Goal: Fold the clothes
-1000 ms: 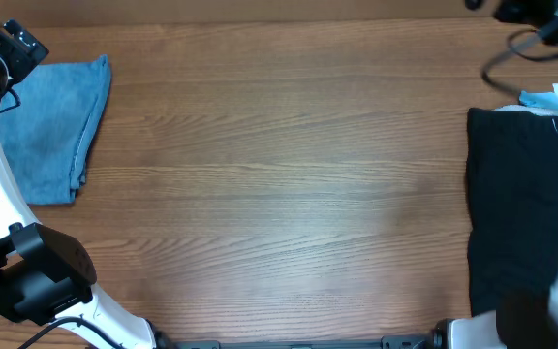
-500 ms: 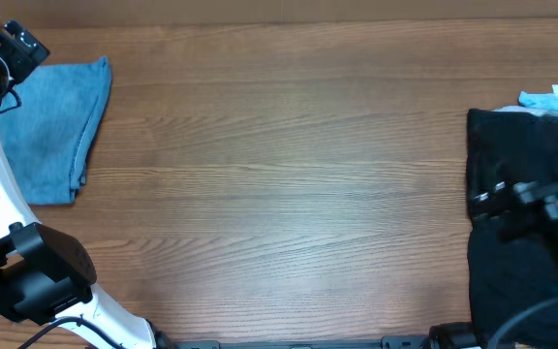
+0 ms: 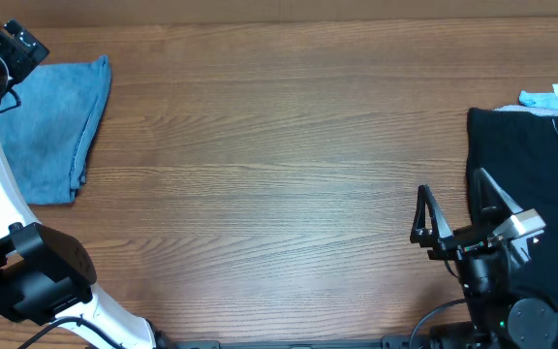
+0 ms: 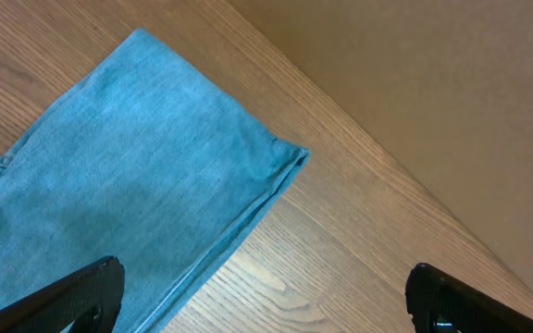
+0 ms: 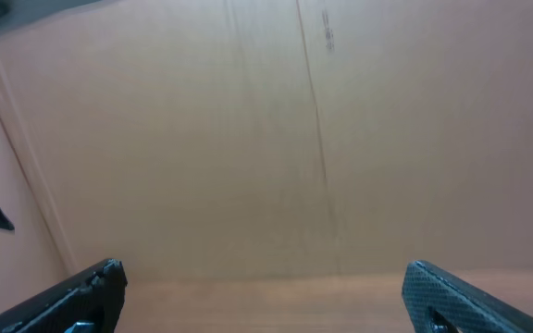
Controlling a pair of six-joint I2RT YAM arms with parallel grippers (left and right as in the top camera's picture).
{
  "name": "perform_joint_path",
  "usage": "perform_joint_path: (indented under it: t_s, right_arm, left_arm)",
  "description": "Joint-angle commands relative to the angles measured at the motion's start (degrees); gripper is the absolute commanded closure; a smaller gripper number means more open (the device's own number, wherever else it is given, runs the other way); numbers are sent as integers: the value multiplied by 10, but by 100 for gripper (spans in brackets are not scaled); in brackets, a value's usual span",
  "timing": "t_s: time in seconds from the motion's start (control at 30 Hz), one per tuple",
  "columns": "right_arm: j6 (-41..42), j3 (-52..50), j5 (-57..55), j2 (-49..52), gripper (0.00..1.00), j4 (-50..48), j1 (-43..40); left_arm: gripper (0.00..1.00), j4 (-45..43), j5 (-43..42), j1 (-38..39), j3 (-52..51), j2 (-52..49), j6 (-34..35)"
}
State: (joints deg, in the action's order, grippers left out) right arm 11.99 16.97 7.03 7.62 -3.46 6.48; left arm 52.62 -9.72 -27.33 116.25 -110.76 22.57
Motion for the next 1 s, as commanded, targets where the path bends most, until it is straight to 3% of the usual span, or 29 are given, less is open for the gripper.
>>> perform_joint_path:
  t_s: [0.0, 0.13, 0.27, 0.37, 0.63, 0.97]
  right_arm:
    - [3, -60, -6, -42, 0, -42, 2]
    - [11, -105, -8, -74, 0, -59, 2]
    - [31, -165, -16, -75, 0, -145, 2]
    - [28, -165, -24, -75, 0, -116, 2]
    - [24, -165, -67, -75, 0, 85, 2]
    - [24, -165, -68, -75, 0, 83, 2]
  left_arm:
    - [0, -2, -4, 4, -1, -3, 6]
    - [0, -2, -4, 4, -1, -3, 6]
    - [0, -2, -4, 4, -1, -3, 6]
    - [0, -2, -4, 4, -1, -3, 6]
    - [0, -2, -4, 4, -1, -4, 6]
    - [0, -2, -4, 4, -1, -5, 6]
